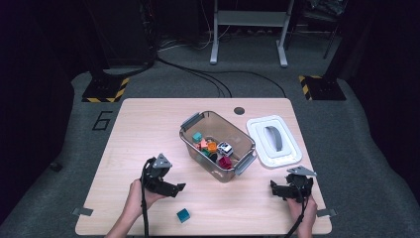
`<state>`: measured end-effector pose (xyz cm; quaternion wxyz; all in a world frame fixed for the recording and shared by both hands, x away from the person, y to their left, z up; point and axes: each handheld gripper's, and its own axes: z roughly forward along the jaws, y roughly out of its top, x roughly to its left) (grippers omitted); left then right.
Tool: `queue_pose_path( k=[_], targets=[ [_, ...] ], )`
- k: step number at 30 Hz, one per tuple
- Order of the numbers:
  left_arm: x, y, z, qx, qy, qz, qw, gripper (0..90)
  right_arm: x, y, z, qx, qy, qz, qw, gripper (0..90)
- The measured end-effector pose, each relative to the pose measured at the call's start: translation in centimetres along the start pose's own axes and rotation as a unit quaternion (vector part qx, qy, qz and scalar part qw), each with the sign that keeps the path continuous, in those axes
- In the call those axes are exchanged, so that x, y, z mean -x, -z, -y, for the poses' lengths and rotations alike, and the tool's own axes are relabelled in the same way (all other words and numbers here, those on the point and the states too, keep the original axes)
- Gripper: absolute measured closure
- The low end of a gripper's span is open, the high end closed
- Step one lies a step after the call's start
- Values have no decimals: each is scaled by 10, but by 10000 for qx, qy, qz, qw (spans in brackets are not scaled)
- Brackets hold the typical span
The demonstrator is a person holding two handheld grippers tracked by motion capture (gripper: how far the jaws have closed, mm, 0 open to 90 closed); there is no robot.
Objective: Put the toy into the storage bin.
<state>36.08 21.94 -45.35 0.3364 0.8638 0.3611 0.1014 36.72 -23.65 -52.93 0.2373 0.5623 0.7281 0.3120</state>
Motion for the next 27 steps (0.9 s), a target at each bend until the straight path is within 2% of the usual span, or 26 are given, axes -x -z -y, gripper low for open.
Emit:
queue_pose_path(
  k=[2, 8, 14, 18, 19, 23, 27],
  targets=[
    [4, -2, 6, -35, 27, 33, 10000, 124, 0, 0, 0, 2, 0, 2, 10000, 8],
    [17, -8, 17, -68, -55, 92, 9999, 124, 0, 0, 0, 2, -6, 5, 10000, 8],
    [37, -13, 24, -126, -159, 252, 9995, 123, 0, 0, 0, 7, 1, 6, 10000, 8],
    [51, -19, 35, -211, -264, 247, 9991, 126, 0, 0, 0, -1, 21, 7, 10000, 8],
    [52, -19, 38, -286, -281, 265, 9988, 130, 0, 0, 0, 6, -3, 5, 10000, 8],
    [52, -23, 48, -308, -201, 249, 9990, 139, 0, 0, 0, 6, 1, 5, 10000, 7],
    [48, -21, 54, -393, -229, 225, 9987, 145, 0, 0, 0, -4, 17, 7, 10000, 8]
  ],
)
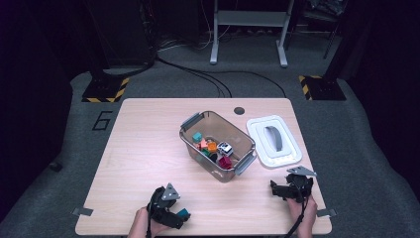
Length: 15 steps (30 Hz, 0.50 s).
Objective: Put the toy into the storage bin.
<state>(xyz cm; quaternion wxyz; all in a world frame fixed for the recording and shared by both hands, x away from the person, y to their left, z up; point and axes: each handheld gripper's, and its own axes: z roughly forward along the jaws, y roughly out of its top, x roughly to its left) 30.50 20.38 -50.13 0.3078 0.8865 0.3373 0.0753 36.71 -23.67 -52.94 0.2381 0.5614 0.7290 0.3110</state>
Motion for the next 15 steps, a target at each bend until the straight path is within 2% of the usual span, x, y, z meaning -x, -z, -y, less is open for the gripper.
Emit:
queue_pose_path(
  k=[6, 15],
  targets=[
    [-10, 5, 11, -36, 31, -20, 10000, 151, 0, 0, 0, 0, 0, 1, 10000, 8],
    [-23, 16, 25, -41, 158, -295, 9994, 151, 0, 0, 0, -3, 18, 0, 10000, 8]
  ],
)
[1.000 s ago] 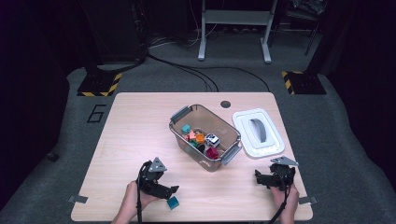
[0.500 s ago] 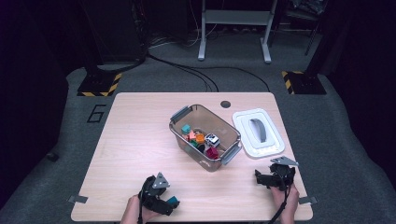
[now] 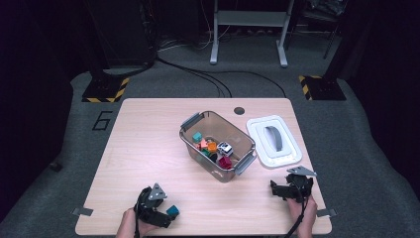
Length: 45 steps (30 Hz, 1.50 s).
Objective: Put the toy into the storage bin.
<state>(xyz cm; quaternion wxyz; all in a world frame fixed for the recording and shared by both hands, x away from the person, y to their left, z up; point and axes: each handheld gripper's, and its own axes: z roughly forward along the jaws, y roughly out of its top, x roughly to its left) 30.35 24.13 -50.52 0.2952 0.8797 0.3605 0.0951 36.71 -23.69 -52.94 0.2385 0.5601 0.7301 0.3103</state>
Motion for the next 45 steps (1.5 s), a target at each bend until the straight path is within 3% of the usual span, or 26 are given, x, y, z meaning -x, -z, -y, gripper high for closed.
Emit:
queue_pose_path(
  k=[11, 24, 29, 34, 37, 40, 45],
  targets=[
    [-2, 15, 16, -61, 111, -54, 9999, 155, 0, 0, 0, 3, -2, 1, 10000, 8],
    [-8, 21, 24, -85, 167, -161, 9997, 163, 0, 0, 0, 0, -6, 4, 10000, 8],
    [-11, 14, 22, -55, 239, -156, 9996, 165, 0, 0, 0, 2, -7, 4, 10000, 8],
    [-8, 4, 10, 18, 87, -115, 9999, 166, 0, 0, 0, -2, -6, 4, 10000, 8],
    [-5, -2, 1, 24, 11, 14, 10000, 166, 0, 0, 0, 1, -6, 3, 10000, 8],
    [-4, -8, -9, 96, -231, 71, 9997, 169, 0, 0, 0, 3, -7, 7, 10000, 8],
    [-1, -20, -22, 191, -409, 203, 9988, 202, 0, 0, 0, 2, -2, 3, 10000, 8]
  ],
)
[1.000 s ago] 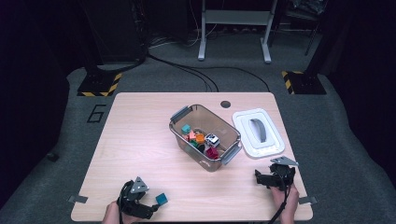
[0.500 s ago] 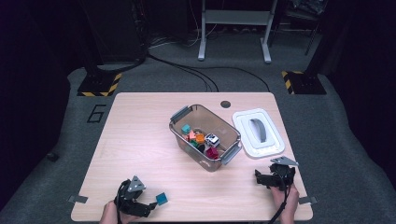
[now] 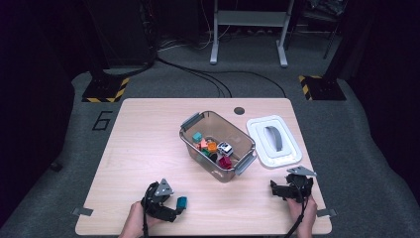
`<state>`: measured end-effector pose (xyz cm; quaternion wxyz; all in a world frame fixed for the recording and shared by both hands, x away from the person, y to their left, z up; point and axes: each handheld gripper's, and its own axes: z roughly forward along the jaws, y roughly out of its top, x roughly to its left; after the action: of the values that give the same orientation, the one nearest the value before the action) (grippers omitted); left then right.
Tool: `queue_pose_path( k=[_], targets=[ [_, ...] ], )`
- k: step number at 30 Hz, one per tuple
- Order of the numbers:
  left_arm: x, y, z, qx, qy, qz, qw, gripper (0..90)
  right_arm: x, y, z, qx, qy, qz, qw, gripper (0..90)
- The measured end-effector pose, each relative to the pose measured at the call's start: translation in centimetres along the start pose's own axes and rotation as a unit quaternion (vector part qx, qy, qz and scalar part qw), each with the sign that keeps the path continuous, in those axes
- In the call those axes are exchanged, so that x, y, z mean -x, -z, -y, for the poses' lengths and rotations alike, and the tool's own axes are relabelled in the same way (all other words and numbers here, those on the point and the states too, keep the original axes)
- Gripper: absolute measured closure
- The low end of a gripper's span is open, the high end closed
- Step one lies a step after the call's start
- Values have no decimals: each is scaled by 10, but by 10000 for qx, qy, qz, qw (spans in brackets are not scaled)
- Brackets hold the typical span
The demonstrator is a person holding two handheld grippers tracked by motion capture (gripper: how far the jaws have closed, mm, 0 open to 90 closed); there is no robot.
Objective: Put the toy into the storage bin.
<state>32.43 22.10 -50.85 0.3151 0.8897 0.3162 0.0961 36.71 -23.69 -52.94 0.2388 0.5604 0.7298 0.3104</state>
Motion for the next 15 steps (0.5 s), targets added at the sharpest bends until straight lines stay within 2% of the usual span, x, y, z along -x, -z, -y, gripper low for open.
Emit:
queue_pose_path(
  k=[3, 4, 5, 9, 12, 15],
  targets=[
    [1, -4, -5, 106, -58, 133, 9998, 228, 0, 0, 0, 15, -30, 0, 10000, 8],
    [2, -4, -7, 72, -87, 145, 9998, 249, 0, 0, 0, -2, 3, 0, 10000, 8],
    [2, -5, -7, 164, -124, 143, 9997, 282, 0, 0, 0, 5, -4, 3, 10000, 8],
    [4, -4, -10, 217, -299, 258, 9990, 422, 0, 0, 0, 0, -1, -1, 10000, 8],
    [5, -4, -10, 247, -391, 218, 9987, 527, 0, 0, 0, 4, -16, -1, 10000, 8],
    [5, -4, -11, 269, -384, 227, 9986, 567, -1, 0, 0, 12, -37, -1, 10000, 8]
  ],
)
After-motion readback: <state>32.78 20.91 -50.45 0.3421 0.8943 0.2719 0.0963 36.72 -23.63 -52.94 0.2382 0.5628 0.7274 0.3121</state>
